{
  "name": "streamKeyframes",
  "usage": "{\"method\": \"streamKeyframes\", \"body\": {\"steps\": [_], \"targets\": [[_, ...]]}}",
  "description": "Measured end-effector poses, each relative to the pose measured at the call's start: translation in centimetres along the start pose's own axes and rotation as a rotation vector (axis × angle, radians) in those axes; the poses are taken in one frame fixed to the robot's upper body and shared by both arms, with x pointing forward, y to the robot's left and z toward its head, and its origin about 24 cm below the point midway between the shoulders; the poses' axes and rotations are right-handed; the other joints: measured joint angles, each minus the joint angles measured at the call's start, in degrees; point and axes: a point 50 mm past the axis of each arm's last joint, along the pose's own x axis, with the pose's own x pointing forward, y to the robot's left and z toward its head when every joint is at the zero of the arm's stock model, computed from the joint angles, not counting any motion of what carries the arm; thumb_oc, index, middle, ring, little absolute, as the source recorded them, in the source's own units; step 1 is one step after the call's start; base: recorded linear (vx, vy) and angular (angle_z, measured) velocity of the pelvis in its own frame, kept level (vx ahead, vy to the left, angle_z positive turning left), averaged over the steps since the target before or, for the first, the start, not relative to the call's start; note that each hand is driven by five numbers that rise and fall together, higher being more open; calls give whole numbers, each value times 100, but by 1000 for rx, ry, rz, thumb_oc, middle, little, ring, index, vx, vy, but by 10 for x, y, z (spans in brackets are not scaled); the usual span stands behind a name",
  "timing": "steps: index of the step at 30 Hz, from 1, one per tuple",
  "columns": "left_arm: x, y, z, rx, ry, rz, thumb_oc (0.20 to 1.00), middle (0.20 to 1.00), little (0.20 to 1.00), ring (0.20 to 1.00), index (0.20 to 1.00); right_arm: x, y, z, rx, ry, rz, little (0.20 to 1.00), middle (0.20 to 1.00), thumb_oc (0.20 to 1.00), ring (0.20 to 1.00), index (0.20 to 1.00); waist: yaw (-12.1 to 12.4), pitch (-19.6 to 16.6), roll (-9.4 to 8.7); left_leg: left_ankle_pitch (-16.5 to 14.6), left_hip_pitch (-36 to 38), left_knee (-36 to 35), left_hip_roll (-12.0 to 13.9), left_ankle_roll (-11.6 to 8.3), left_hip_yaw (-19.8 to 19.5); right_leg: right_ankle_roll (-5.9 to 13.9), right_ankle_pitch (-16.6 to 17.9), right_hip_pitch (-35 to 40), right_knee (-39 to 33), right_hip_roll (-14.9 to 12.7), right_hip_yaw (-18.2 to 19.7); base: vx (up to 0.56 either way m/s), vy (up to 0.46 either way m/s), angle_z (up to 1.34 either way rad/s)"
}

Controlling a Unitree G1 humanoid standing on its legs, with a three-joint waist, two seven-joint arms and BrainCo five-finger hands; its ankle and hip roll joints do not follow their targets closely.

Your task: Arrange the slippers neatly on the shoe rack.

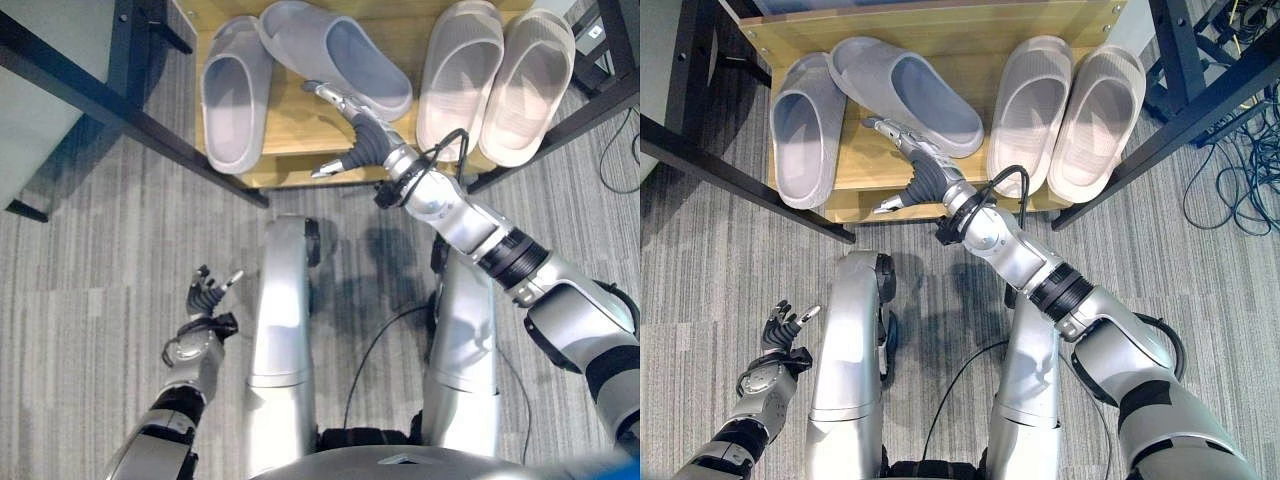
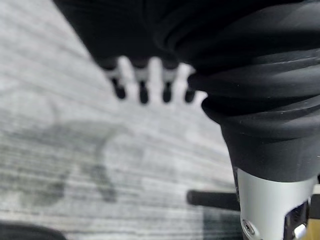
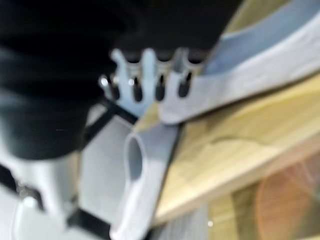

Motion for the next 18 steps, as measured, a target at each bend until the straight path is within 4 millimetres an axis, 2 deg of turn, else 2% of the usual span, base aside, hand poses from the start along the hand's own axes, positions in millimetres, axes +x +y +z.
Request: {"method": "streamKeyframes", "body": {"steps": [3, 6, 7, 8, 12, 16, 18], "targets": [[-4, 5, -7, 13, 17, 10, 1000, 1000, 1000, 1000, 1000, 0, -42, 18, -286, -148, -112, 1000, 1000, 1000, 1000, 1000, 0, 0, 0, -1, -5, -1, -8, -1, 5, -1, 0, 6, -2, -2, 3, 0, 0, 0], [-3, 3, -4, 36, 1, 0, 1000, 1000, 1000, 1000, 1000, 10, -62, 27, -401, -185, -167, 1000, 1000, 1000, 1000, 1000, 6, 1, 2, -1, 7, -3, -9, 0, -7, -1, 0, 11, 7, -5, -9, 0, 0, 0], [-3, 2, -4, 39, 0, -1, 1000, 1000, 1000, 1000, 1000, 12, -64, 30, -403, -193, -176, 1000, 1000, 1000, 1000, 1000, 9, 0, 1, -1, 11, -8, -8, 0, -11, -1, 0, 13, 6, -14, -14, 0, 0, 0], [-3, 1, -3, 44, -7, -6, 1000, 1000, 1000, 1000, 1000, 25, -67, 23, -435, -159, -164, 1000, 1000, 1000, 1000, 1000, 14, -1, 4, -1, 17, -10, -8, 0, -13, 0, 0, 14, 10, -17, -15, 0, 0, 0], [-5, -1, -9, 70, 5, -26, 1000, 1000, 1000, 1000, 1000, 37, -63, -7, -503, -14, -82, 1000, 1000, 1000, 1000, 1000, 148, 3, 32, -1, 23, -11, -15, -1, -6, 1, 0, 16, 17, -42, -14, 2, 1, 1], [-6, 6, -15, 81, 27, -7, 1000, 1000, 1000, 1000, 1000, 35, -54, -32, -470, 115, -35, 1000, 1000, 1000, 1000, 1000, 296, 5, 37, -1, 24, -21, -45, 0, 2, 17, 8, 27, 18, -97, -9, 7, 15, 4], [-8, 9, -20, 87, 45, 6, 1000, 1000, 1000, 1000, 1000, 36, -51, -32, -444, 127, -38, 1000, 1000, 1000, 1000, 1000, 309, 9, 44, -1, 17, -19, -51, 0, 12, 16, 7, 27, 15, -97, 1, 0, 0, 0]]}}
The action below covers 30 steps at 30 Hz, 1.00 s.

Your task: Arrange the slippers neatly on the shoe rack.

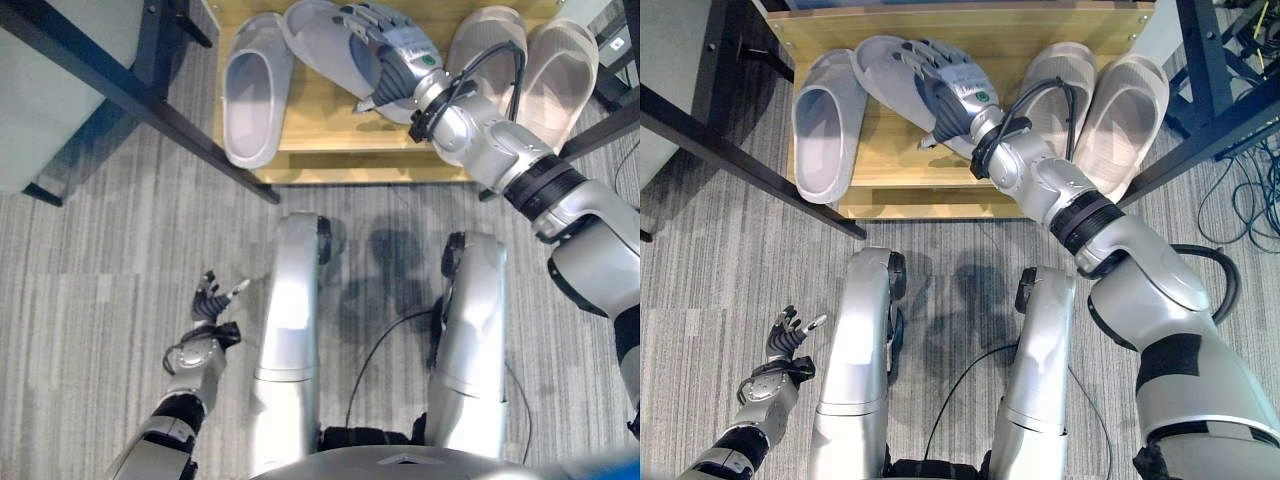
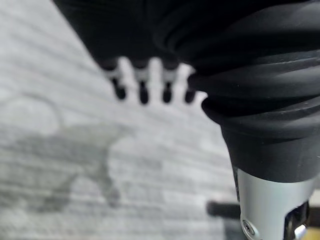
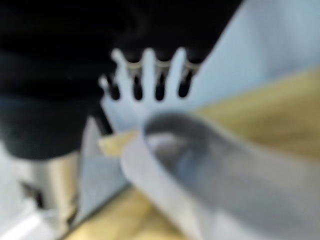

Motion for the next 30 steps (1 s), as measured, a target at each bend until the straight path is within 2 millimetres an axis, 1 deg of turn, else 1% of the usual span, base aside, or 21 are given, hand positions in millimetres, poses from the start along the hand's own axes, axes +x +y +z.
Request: {"method": "streamKeyframes", "body": {"steps": [2, 3, 5, 7, 8, 10, 14, 17, 21, 24, 27, 28, 30], "targets": [[0, 2, -3, 12, 13, 3, 1000, 1000, 1000, 1000, 1000, 1, 4, -2, 29, 26, 8, 1000, 1000, 1000, 1000, 1000, 8, -2, 2, 0, 7, 0, -7, 0, -3, -2, -1, 11, -2, -13, -2, 0, 0, 0], [0, 2, -3, 15, 14, -1, 1000, 1000, 1000, 1000, 1000, 0, 6, -7, 40, 51, 12, 1000, 1000, 1000, 1000, 1000, 23, -1, 2, 0, 2, 0, -29, 0, -5, -2, -1, 12, -1, -12, 0, 19, 31, 2], [-1, 3, -6, 17, 25, -4, 1000, 1000, 1000, 1000, 1000, 2, 7, -7, 73, 69, -3, 1000, 1000, 1000, 1000, 1000, 33, -3, 5, 0, 1, -2, -31, 0, -14, -19, -8, 8, -16, -10, -1, 27, 42, -1], [-1, 5, -8, 15, 34, 3, 1000, 1000, 1000, 1000, 1000, 3, 1, -11, 88, 93, -33, 1000, 1000, 1000, 1000, 1000, 41, -7, 9, 0, -6, -9, -31, 0, -15, -19, -8, 1, -26, -10, 0, 0, 0, 0], [-1, 7, -10, 18, 41, 6, 1000, 1000, 1000, 1000, 1000, 4, -5, -16, 117, 121, -66, 1000, 1000, 1000, 1000, 1000, 54, -7, 10, 0, -20, -16, -32, 0, -12, -19, -8, -13, -28, -11, 5, 0, 0, 0], [-1, 7, -9, 17, 40, 0, 1000, 1000, 1000, 1000, 1000, 2, -8, -23, 126, 160, -73, 1000, 1000, 1000, 1000, 1000, 67, -7, 11, 0, -39, -20, -37, 0, -10, -19, -8, -31, -27, -13, 3, 0, 0, 0], [0, 5, -6, 13, 32, -9, 1000, 1000, 1000, 1000, 1000, 4, -8, -18, 133, 135, -76, 1000, 1000, 1000, 1000, 1000, 4, -6, 12, 0, -39, -16, -35, 0, -4, -19, -8, -33, -22, -12, 4, 0, 0, 0], [2, 3, -3, 10, 23, -12, 1000, 1000, 1000, 1000, 1000, 5, -9, -6, 140, 81, -79, 1000, 1000, 1000, 1000, 1000, -46, -6, 12, 0, -34, -17, -22, 0, -2, -19, -8, -42, -10, 0, 6, 0, 0, 0], [6, -3, 5, 4, 2, -21, 1000, 1000, 1000, 1000, 1000, 0, 2, -8, 139, 84, -50, 1000, 1000, 1000, 1000, 1000, -70, -7, 11, 0, -39, 11, -15, -1, -6, -18, -8, -64, 37, 13, 5, -8, -1, 0], [6, -2, 4, 5, 3, -20, 1000, 1000, 1000, 1000, 1000, 0, 1, -7, 117, 71, -50, 1000, 1000, 1000, 1000, 1000, -119, -8, 10, 0, -36, 14, -14, -1, -4, -18, -8, -63, 35, 13, 7, 0, 0, 0], [6, -2, 3, 5, 7, -13, 1000, 1000, 1000, 1000, 1000, -4, -3, -17, 74, 99, -52, 1000, 1000, 1000, 1000, 1000, -134, -16, -21, 0, -45, 24, 18, -1, -4, -19, -8, -101, 53, 56, 28, -6, 0, -2], [6, -1, 4, 2, 6, -10, 1000, 1000, 1000, 1000, 1000, -4, -4, -20, 62, 110, -54, 1000, 1000, 1000, 1000, 1000, -90, -11, -19, 0, -50, 29, 44, 0, 14, -15, -6, -104, 58, 67, 40, -19, 8, -3], [5, 0, 2, 3, 10, 2, 1000, 1000, 1000, 1000, 1000, -9, 0, -31, 28, 162, -44, 1000, 1000, 1000, 1000, 1000, -168, -8, -19, 0, -50, 35, 20, -1, 4, -15, -6, -92, 55, 38, 19, 0, 0, 0]]}}
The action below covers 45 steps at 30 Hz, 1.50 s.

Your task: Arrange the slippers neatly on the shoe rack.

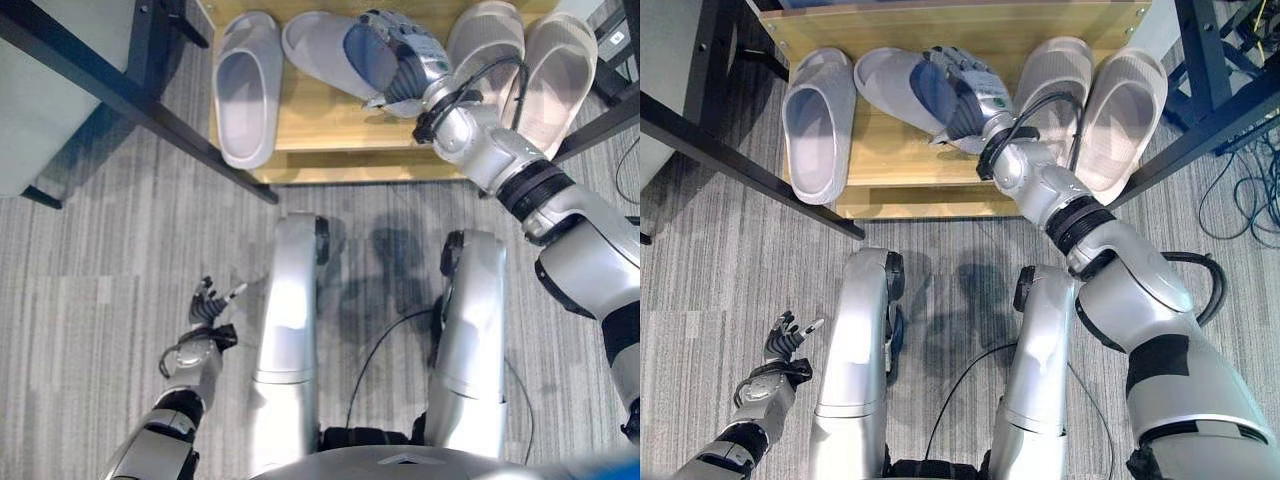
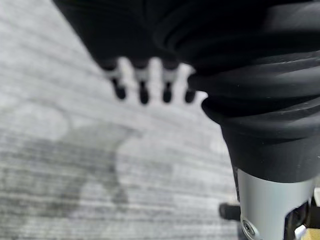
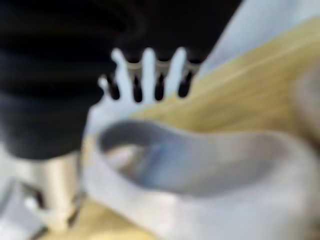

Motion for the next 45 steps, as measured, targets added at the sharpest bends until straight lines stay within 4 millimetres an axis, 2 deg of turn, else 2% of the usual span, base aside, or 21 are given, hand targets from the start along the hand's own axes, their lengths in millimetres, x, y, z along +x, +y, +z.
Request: {"method": "streamKeyframes", "body": {"steps": [3, 7, 11, 16, 27, 32, 37, 45], "targets": [[1, -1, 3, -3, -8, 3, 1000, 1000, 1000, 1000, 1000, -4, 3, -18, -44, 83, 7, 1000, 1000, 1000, 1000, 1000, -18, 0, 0, 0, 4, 0, 5, 0, -5, 0, 0, 3, 0, 0, -7, 0, 0, 0], [4, -5, 9, -8, -23, -3, 1000, 1000, 1000, 1000, 1000, -5, 4, -25, -46, 118, 13, 1000, 1000, 1000, 1000, 1000, -13, 0, 0, 0, 23, -1, 7, 0, -5, 17, 7, 19, 4, -1, -7, 0, 0, 0], [7, -8, 14, -13, -37, -9, 1000, 1000, 1000, 1000, 1000, -5, 9, -21, 0, 123, 21, 1000, 1000, 1000, 1000, 1000, -8, 0, 0, 0, 46, -4, 5, 0, -7, 13, 6, 41, 3, -1, -6, 0, 0, 0], [6, -4, 9, -3, -14, 7, 1000, 1000, 1000, 1000, 1000, -4, 9, -16, 35, 111, 33, 1000, 1000, 1000, 1000, 1000, -9, 0, 0, 0, 45, -4, 5, 0, -9, 15, 6, 41, 1, 0, -8, 0, 0, 0], [6, -4, 10, -3, -15, 5, 1000, 1000, 1000, 1000, 1000, -2, 12, 2, 80, 36, 45, 1000, 1000, 1000, 1000, 1000, -28, -1, -3, 0, 42, -4, 9, 0, -9, 14, 6, 43, -19, 11, -13, 0, 0, 0], [6, -4, 9, -3, -14, 5, 1000, 1000, 1000, 1000, 1000, -4, 17, 15, 169, -3, 50, 1000, 1000, 1000, 1000, 1000, -37, -1, -9, 0, 42, -3, 17, 0, -11, 12, 5, 49, -30, 30, -13, 0, 0, 0], [8, -7, 14, -8, -24, 0, 1000, 1000, 1000, 1000, 1000, -12, 31, 11, 227, 24, 104, 1000, 1000, 1000, 1000, 1000, -66, 2, -20, 0, 42, -3, 21, 0, -11, 12, 5, 49, -31, 41, -12, 0, 0, 0], [9, -8, 15, -10, -24, -1, 1000, 1000, 1000, 1000, 1000, -11, 31, 15, 252, 14, 123, 1000, 1000, 1000, 1000, 1000, -126, -2, -36, 0, 42, -5, 22, 0, -13, 12, 5, 51, -44, 52, -14, 0, 0, 0]]}}
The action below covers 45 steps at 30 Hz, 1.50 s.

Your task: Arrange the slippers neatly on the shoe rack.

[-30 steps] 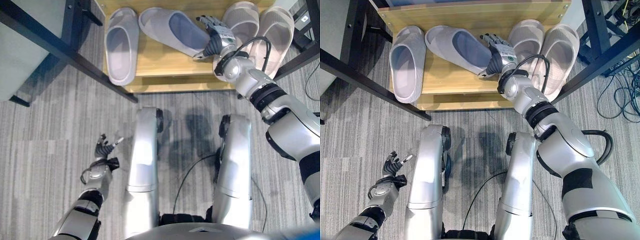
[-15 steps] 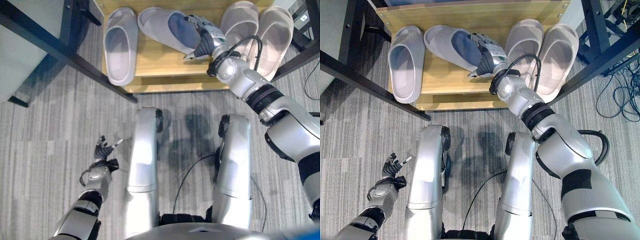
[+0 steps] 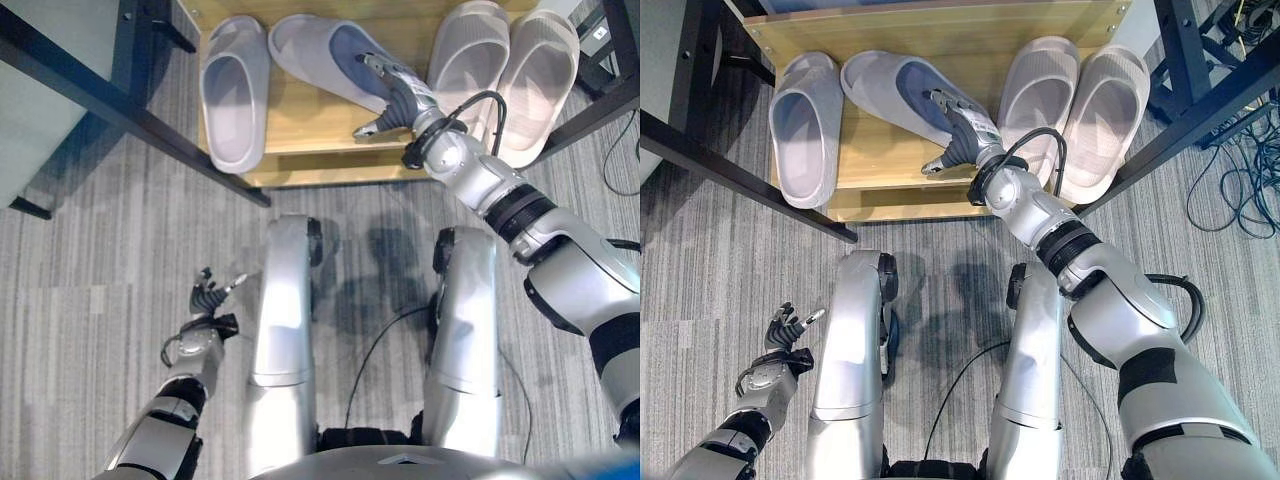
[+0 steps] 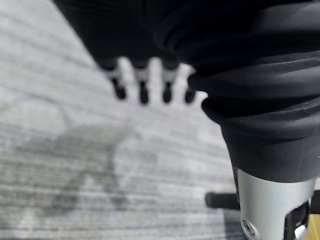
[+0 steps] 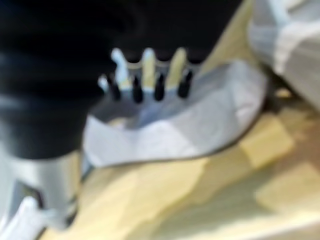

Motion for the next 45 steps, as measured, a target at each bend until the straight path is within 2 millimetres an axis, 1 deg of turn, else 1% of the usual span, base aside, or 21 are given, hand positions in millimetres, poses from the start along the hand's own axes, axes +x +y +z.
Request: {"method": "streamKeyframes", "body": {"steps": [4, 7, 11, 13, 19, 20, 23, 33, 36, 39, 43, 45], "targets": [[3, -3, 5, -3, -3, -6, 1000, 1000, 1000, 1000, 1000, 1, 0, 2, 12, -4, 13, 1000, 1000, 1000, 1000, 1000, -34, 4, -33, 0, 1, 0, 0, 0, 2, 1, 0, 5, -4, 3, 0, 0, 0, 0], [4, -4, 10, -8, -20, -14, 1000, 1000, 1000, 1000, 1000, -2, 5, 6, 35, -19, 24, 1000, 1000, 1000, 1000, 1000, -51, 4, -82, 0, 2, 0, 2, 0, 2, 3, 1, 4, -3, 10, 2, 0, 0, 0], [4, -3, 12, -13, -25, -12, 1000, 1000, 1000, 1000, 1000, -4, 8, 8, 62, -27, 32, 1000, 1000, 1000, 1000, 1000, -44, 4, -86, 0, 5, 1, 2, 0, 4, 1, 1, 5, -7, 14, 3, -5, 9, 0], [4, -2, 13, -15, -26, -11, 1000, 1000, 1000, 1000, 1000, -2, 10, 12, 133, -19, 34, 1000, 1000, 1000, 1000, 1000, -53, 2, -90, 0, 14, -3, 4, -1, 0, 1, 0, 13, -21, 15, -3, -9, 18, -1], [7, 0, 24, -12, -57, -18, 1000, 1000, 1000, 1000, 1000, -3, 12, 17, 182, -29, 61, 1000, 1000, 1000, 1000, 1000, -49, 1, -103, -1, 14, -2, 5, -1, -1, 0, 0, 24, -35, 15, -7, 0, 0, 0], [7, 1, 24, -11, -57, -18, 1000, 1000, 1000, 1000, 1000, -4, 14, 18, 225, -34, 72, 1000, 1000, 1000, 1000, 1000, -49, -1, -107, -1, 17, -6, 5, -2, -3, 1, 1, 30, -53, 16, -18, 0, 0, 0], [6, -4, 30, -19, -76, -39, 1000, 1000, 1000, 1000, 1000, -7, 19, 22, 260, -48, 95, 1000, 1000, 1000, 1000, 1000, -42, 5, -144, -1, 26, -2, 6, -2, -5, 27, 12, 52, -63, 28, -23, -12, 24, 0], [7, -2, 30, -30, -66, -30, 1000, 1000, 1000, 1000, 1000, -10, 24, 26, 299, -49, 107, 1000, 1000, 1000, 1000, 1000, -56, 6, -147, -8, 41, -9, 14, 1, -1, 42, 18, 105, -119, 43, -24, 0, 0, 0], [8, 0, 32, -44, -70, -17, 1000, 1000, 1000, 1000, 1000, -15, 29, 30, 333, -64, 110, 1000, 1000, 1000, 1000, 1000, -103, 6, -148, -27, 51, -10, 22, -11, 3, 51, 23, 102, -114, 65, -16, 3, -1, -1], [7, 1, 29, -45, -56, -13, 1000, 1000, 1000, 1000, 1000, -27, 41, 38, 382, -104, 134, 1000, 1000, 1000, 1000, 1000, -193, 7, -149, -41, 57, -11, 28, -18, 9, 48, 21, 96, -121, 102, 0, 2, -2, -2], [6, -3, 30, -50, -57, -26, 1000, 1000, 1000, 1000, 1000, -34, 47, 42, 394, -123, 146, 1000, 1000, 1000, 1000, 1000, -268, 7, -149, -46, 58, -16, 32, -27, 8, 47, 21, 78, -111, 111, 3, 0, 0, 0], [5, -2, 28, -56, -55, -27, 1000, 1000, 1000, 1000, 1000, -41, 55, 46, 429, -137, 152, 1000, 1000, 1000, 1000, 1000, -313, 7, -151, -52, 57, -19, 34, -36, 12, 49, 22, 58, -105, 116, 6, 0, 0, 0]]}}
